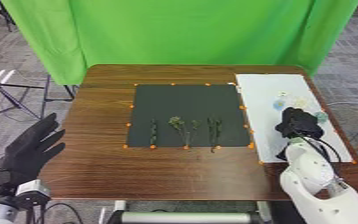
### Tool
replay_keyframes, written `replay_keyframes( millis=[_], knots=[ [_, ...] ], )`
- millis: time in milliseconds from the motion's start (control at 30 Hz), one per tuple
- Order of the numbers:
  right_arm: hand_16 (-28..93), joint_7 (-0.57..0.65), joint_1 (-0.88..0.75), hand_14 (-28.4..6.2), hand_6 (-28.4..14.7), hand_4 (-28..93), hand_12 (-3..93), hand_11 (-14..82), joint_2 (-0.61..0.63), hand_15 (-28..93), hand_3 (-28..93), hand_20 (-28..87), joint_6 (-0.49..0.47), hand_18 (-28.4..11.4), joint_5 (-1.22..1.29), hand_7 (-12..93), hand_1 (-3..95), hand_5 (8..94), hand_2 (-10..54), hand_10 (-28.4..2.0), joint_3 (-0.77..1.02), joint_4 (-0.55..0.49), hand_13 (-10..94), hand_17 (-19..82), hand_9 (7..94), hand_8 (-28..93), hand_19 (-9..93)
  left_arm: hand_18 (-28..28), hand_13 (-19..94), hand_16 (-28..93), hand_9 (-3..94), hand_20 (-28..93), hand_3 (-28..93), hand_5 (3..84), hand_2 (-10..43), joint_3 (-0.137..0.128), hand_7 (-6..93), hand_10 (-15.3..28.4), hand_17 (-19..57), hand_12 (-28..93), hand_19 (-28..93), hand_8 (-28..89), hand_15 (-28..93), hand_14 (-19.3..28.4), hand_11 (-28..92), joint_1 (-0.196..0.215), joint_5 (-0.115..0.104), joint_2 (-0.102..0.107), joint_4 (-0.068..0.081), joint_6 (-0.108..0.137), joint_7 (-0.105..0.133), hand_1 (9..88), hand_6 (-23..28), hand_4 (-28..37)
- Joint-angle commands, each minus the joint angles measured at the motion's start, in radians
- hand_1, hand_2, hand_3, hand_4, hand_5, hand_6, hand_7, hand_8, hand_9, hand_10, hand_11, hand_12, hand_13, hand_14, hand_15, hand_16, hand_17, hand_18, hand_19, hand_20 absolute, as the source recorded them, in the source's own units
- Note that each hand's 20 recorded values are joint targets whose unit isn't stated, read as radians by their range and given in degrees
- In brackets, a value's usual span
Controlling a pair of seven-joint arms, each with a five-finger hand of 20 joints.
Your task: Arrange flowers
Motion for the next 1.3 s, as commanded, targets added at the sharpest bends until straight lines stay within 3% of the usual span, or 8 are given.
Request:
replay_keyframes(
  millis=[33, 133, 300, 400, 700, 1000, 1300],
  knots=[
    [38, -0.052, 0.008, -5.1, -0.5, -28, 52.9, 38.8, -0.004, 62, 85, 48, 0.081, -19.9, 0.001, 57, 53.1, 59.4, -7.1, -8.7, -0.018, -0.04, 72, 34, 69.6, 8, 86, 17.9, 14, 7, 17.9, 10, 70, 24.2, -4.4, -0.029, 17.4, 8.5, -11.4, 19, 33, -9, 17, 11.6, 11, 0.012, -0.002, 0.012, -0.012, 0.001, 0.001, 23.0, 1.3, -28.3],
    [38, -0.086, 0.037, -5.0, -0.3, -27, 53.0, 38.2, -0.013, 62, 85, 48, 0.087, -20.2, 0.028, 56, 53.1, 60.5, -8.2, -8.7, -0.047, -0.074, 72, 34, 70.3, 7, 86, 17.9, 14, 7, 17.9, 10, 70, 24.2, -4.3, -0.042, 17.4, 8.6, -11.4, 19, 33, -9, 17, 11.7, 11, 0.021, -0.01, 0.033, -0.014, 0.013, 0.007, 23.0, 1.2, -28.3],
    [39, -0.178, 0.143, -5.1, -0.3, -27, 53.5, 37.2, -0.047, 61, 86, 48, 0.098, -20.3, 0.063, 56, 52.8, 60.8, -9.1, -8.7, -0.173, -0.112, 73, 35, 71.4, 7, 87, 17.9, 14, 7, 17.9, 10, 70, 24.2, -4.3, -0.073, 17.4, 8.5, -11.4, 19, 33, -9, 17, 11.7, 11, 0.028, -0.011, 0.053, -0.016, 0.008, -0.004, 23.0, 1.3, -28.3],
    [39, -0.239, 0.214, -5.2, -0.2, -27, 53.8, 36.9, -0.087, 61, 86, 48, 0.08, -20.3, 0.069, 56, 52.6, 60.9, -9.3, -8.7, -0.265, -0.125, 73, 35, 71.6, 7, 87, 17.9, 14, 7, 17.9, 10, 70, 24.2, -4.3, -0.077, 17.4, 8.5, -11.4, 19, 33, -9, 17, 11.7, 11, 0.023, -0.01, 0.065, -0.012, 0.011, -0.005, 23.0, 1.3, -28.3],
    [40, -0.371, 0.35, -5.3, -0.1, -26, 54.3, 36.2, -0.261, 62, 86, 49, 0.006, -20.1, 0.039, 55, 52.4, 61.5, -9.5, -8.6, -0.488, -0.059, 73, 35, 71.9, 7, 87, 17.9, 14, 7, 17.9, 10, 70, 24.2, -4.3, -0.054, 17.4, 8.6, -11.4, 19, 34, -9, 17, 11.6, 11, -0.004, -0.014, 0.086, 0.002, 0.013, -0.01, 22.9, 1.2, -28.3],
    [40, -0.404, 0.392, -5.2, 0.0, -26, 54.3, 35.5, -0.341, 62, 86, 49, -0.049, -20.0, -0.024, 55, 52.1, 61.5, -9.5, -8.4, -0.599, 0.046, 72, 34, 72.2, 8, 87, 17.9, 14, 7, 17.9, 10, 70, 24.2, -4.2, -0.039, 17.4, 8.5, -11.4, 19, 34, -9, 17, 11.6, 11, -0.025, -0.012, 0.089, 0.012, 0.024, -0.014, 23.0, 1.3, -28.3],
    [40, -0.377, 0.44, -5.1, 0.0, -26, 55.0, 34.4, -0.409, 61, 86, 49, -0.047, -20.0, -0.082, 55, 51.9, 61.2, -9.5, -8.1, -0.673, 0.159, 72, 34, 73.0, 7, 87, 17.9, 14, 7, 17.9, 10, 70, 24.2, -4.1, -0.016, 17.4, 8.5, -11.4, 19, 34, -9, 17, 11.6, 11, -0.055, -0.015, 0.12, 0.023, 0.027, -0.024, 23.0, 1.3, -28.3]
  ],
)
